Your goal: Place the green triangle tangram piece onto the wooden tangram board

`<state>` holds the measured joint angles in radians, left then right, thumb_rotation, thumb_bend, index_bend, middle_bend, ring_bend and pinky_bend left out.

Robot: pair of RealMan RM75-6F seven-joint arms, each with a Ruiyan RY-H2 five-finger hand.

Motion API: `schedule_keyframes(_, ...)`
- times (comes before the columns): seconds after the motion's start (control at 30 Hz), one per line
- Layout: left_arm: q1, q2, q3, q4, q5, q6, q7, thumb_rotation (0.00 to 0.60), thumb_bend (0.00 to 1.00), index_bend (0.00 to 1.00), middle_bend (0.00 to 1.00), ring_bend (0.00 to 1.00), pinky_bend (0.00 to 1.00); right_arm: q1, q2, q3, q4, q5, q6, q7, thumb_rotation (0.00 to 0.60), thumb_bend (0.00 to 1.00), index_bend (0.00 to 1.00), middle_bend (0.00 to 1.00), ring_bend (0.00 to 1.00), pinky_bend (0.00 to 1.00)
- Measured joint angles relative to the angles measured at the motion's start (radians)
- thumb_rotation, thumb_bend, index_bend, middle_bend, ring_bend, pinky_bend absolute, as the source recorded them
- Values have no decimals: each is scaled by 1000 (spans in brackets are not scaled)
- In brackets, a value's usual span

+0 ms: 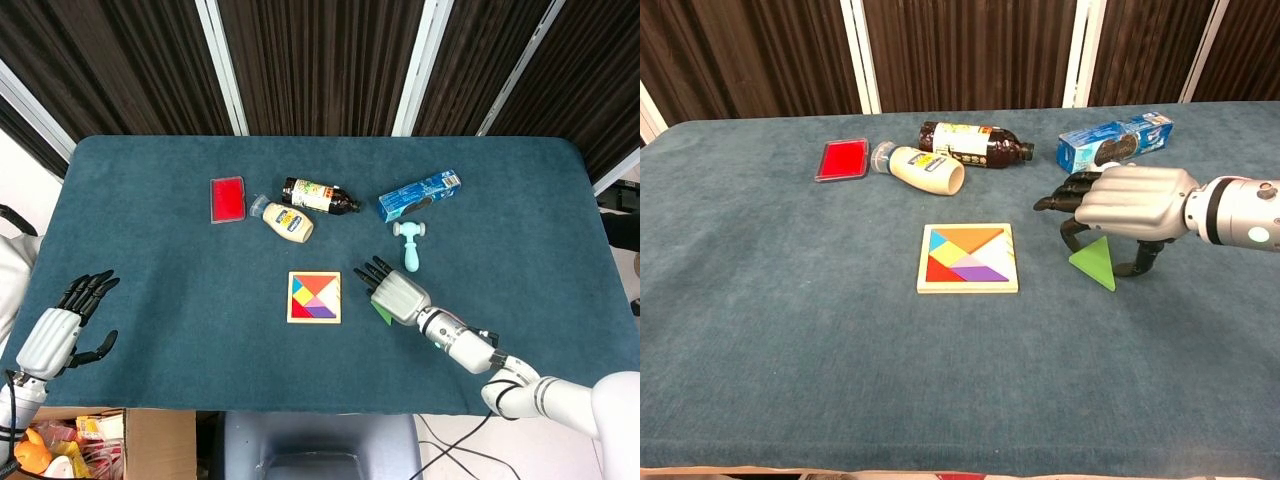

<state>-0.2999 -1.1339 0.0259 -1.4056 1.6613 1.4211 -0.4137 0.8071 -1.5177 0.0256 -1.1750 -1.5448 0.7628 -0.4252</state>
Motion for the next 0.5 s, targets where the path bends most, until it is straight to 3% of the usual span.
schedule_keyframes(0.3,1,2,-2,-3,-4,-1,-1,600,457,0,0,0,0,-14,-10,23,7,1,99,-17,600,438,621,0,0,0)
schedule_keyframes(0.5,1,6,-3,-3,-1,4,-7,600,456,0,0,0,0,-7,-84,70,32,4,180,-116,600,438,612,0,0,0)
